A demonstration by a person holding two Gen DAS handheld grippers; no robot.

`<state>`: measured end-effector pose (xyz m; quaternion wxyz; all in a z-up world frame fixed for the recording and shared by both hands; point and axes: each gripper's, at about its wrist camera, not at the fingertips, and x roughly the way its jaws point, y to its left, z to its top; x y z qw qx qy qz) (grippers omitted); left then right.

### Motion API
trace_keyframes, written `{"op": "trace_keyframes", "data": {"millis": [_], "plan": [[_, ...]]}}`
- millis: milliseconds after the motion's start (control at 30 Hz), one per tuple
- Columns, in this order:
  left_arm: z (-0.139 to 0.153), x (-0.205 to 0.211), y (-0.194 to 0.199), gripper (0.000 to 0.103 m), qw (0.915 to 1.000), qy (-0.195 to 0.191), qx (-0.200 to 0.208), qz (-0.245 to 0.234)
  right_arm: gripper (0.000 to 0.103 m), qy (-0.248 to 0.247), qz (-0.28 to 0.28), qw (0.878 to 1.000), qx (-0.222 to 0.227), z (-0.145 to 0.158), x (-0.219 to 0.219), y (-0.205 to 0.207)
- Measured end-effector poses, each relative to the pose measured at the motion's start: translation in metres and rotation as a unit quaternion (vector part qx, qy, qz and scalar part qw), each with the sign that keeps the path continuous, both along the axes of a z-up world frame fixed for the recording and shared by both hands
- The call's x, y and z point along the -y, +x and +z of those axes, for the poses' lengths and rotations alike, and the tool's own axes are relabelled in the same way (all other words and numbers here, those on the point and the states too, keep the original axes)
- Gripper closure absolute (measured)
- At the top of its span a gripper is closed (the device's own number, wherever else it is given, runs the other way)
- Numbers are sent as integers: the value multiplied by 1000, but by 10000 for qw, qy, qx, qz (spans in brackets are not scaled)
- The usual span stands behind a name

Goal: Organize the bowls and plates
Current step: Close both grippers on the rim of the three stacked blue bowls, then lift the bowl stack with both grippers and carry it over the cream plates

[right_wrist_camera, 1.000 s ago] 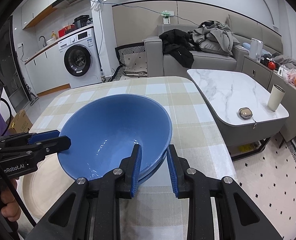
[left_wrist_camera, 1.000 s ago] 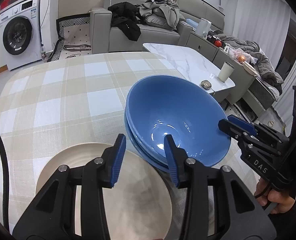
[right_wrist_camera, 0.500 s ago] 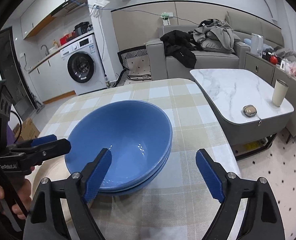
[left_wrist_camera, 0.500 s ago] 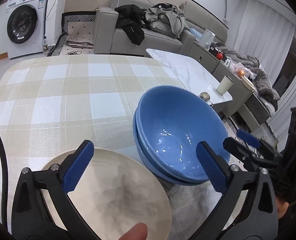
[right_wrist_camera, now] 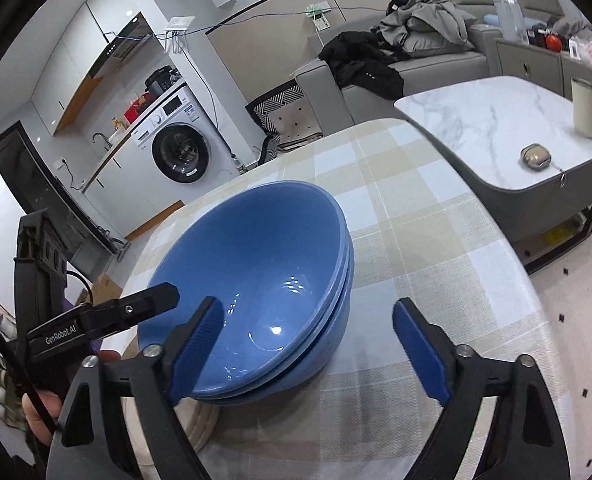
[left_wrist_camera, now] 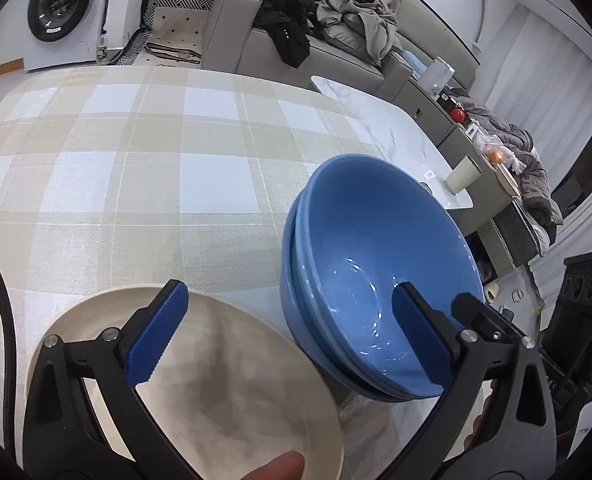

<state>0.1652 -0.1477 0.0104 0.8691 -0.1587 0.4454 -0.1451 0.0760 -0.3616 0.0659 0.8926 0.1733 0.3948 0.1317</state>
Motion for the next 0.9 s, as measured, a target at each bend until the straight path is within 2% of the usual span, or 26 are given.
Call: {"op": "trace_keyframes", "data": {"millis": [67,133,200,233,300,400,500,900], "plan": [[-2,4,3,14,10000,82,20,-38,28,17,88,10000,-24,-2,-1,2],[-3,8,6,28,9999,135,-13,-107,32,21,138,9999,1,-2,-3,3],[-6,11,9,48,9997,105,-113,-212,37,72,204,9998,21,-2,-5,4],[-7,12,10,52,9996,81,-134,-222,37,70,212,9997,23,-2,-5,5],[-6,14,8,65,9996,62,-50,-254,40,52,219,9997,53,-1,-7,5],[-4,17,6,70,9996,134,51,-228,51,-187,170,9996,120,1,-11,3],[-3,21,6,71,9993,284,82,-239,57,-300,154,9993,186,1,-12,1],[7,21,-3,71,9983,455,224,-303,59,-316,121,9992,227,2,-10,-1]]}}
